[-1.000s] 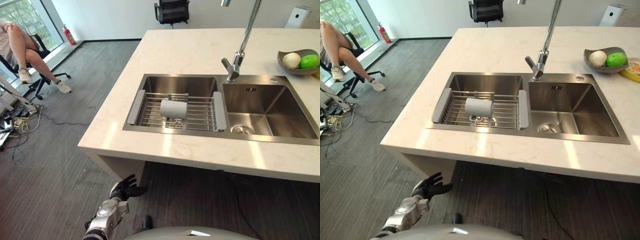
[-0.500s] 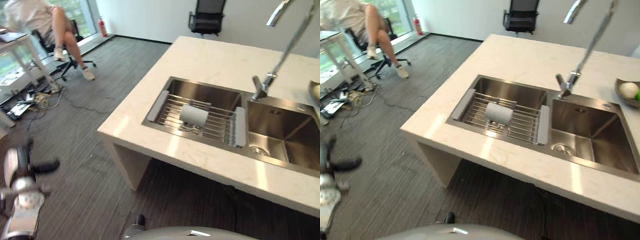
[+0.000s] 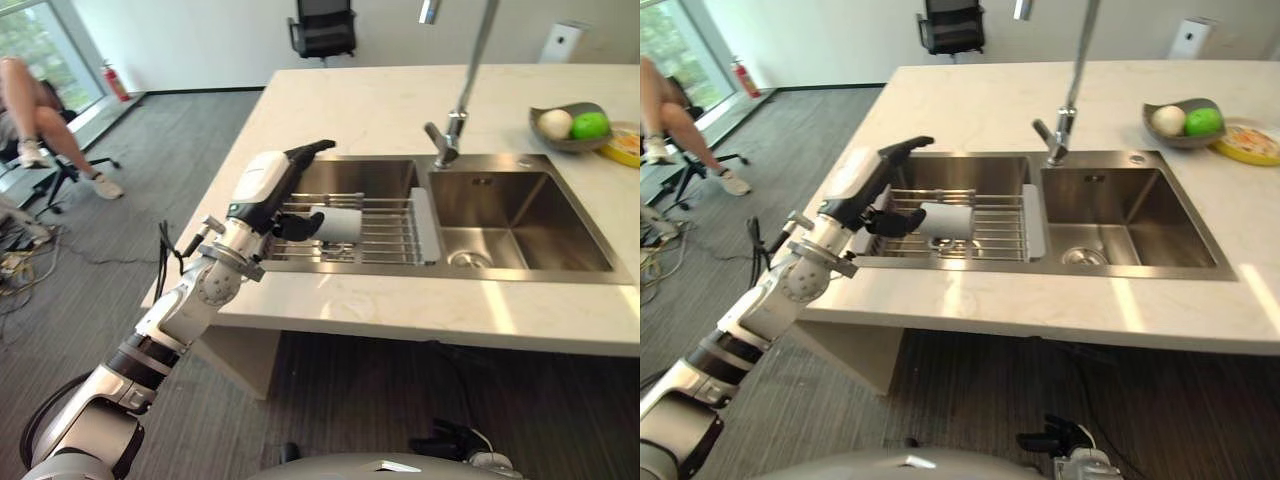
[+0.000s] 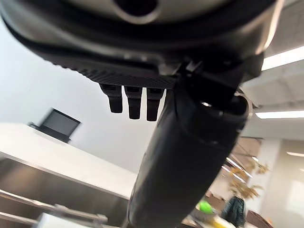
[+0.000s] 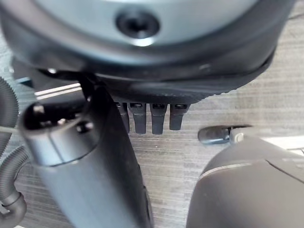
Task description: Place the dishes in the dishwasher.
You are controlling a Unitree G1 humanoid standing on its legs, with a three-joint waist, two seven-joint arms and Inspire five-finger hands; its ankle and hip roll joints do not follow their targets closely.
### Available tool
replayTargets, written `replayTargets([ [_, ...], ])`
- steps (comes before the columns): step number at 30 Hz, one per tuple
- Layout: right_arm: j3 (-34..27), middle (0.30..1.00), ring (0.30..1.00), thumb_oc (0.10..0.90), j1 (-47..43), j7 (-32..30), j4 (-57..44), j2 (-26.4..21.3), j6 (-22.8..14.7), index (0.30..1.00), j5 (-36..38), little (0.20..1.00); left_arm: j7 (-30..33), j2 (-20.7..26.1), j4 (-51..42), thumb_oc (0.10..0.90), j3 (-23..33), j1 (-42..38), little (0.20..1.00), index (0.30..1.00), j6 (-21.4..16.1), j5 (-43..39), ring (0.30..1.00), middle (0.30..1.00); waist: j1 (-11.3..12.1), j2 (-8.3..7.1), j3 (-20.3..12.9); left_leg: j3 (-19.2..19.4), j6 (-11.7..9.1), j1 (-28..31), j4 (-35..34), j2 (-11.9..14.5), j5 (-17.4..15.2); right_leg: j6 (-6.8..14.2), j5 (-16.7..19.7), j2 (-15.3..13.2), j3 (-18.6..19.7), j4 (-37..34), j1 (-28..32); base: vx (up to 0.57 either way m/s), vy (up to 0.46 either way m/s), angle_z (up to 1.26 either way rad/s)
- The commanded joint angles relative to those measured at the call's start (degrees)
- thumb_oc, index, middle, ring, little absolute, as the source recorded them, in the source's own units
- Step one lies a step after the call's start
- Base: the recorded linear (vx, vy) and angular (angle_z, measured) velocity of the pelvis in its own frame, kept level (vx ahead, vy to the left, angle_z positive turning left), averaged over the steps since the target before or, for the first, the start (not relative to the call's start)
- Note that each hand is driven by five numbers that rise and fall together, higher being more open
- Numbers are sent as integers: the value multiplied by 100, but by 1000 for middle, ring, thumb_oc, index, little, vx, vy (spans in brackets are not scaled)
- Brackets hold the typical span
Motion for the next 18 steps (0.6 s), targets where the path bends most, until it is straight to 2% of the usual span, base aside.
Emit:
replayTargets([
  [1, -281, 900, 900, 800, 148, 188, 66, -496, -38, 900, -174, 900, -230, 584, 310, 800, 491, -1068, 900, 900, -204, -304, 900, 900, 168, 13, 97, 220, 156, 442, 20, -26, -761, 133, 428, 149, 142, 134, -507, 4, 20, -52],
  [5, -503, 900, 900, 800, 362, 307, 177, -708, -11, 900, -118, 900, -402, 772, 537, 800, 126, -1457, 900, 900, -170, -228, 900, 900, 75, 23, 123, 409, 173, 470, 24, -28, -775, 169, 487, 161, 347, 114, -623, -2, 9, -41],
  [11, -569, 900, 900, 800, 759, 425, 152, -378, 68, 900, -42, 900, -655, 877, 773, 800, -172, -1591, 900, 900, -76, -224, 900, 900, -9, 38, 145, 574, 194, 489, 48, -26, -808, 202, 538, 157, 500, 105, -702, 6, 14, -17],
  [15, -547, 900, 900, 800, 951, 472, -122, -255, 85, 900, -16, 900, -783, 773, 1037, 800, -275, -1591, 900, 900, 5, -292, 900, 900, -57, 37, 144, 564, 191, 495, 57, -27, -810, 196, 531, 153, 485, 93, -677, 12, 5, -7],
  [18, -456, 900, 900, 800, 1044, 461, -851, -271, 86, 900, -42, 900, -767, 638, 1318, 800, -320, -1573, 900, 900, 85, -270, 900, 900, -69, 35, 136, 521, 182, 529, 51, -39, -860, 196, 479, 153, 430, 66, -599, 23, 3, 0],
])
